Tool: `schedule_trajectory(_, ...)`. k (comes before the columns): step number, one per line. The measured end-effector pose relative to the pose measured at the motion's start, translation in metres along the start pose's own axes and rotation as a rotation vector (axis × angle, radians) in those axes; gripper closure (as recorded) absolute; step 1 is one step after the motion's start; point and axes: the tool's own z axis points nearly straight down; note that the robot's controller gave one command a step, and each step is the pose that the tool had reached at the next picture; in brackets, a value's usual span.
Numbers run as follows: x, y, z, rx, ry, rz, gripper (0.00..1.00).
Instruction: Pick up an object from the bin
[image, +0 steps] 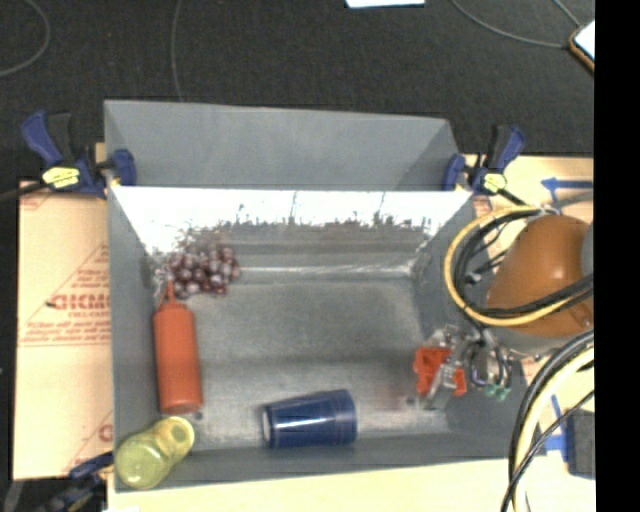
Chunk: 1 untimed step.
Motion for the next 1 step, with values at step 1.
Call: schedule_trajectory(1, -0.0003, -0.0001, -0.0113, -0.001, -0.001, -0.002, 1.0)
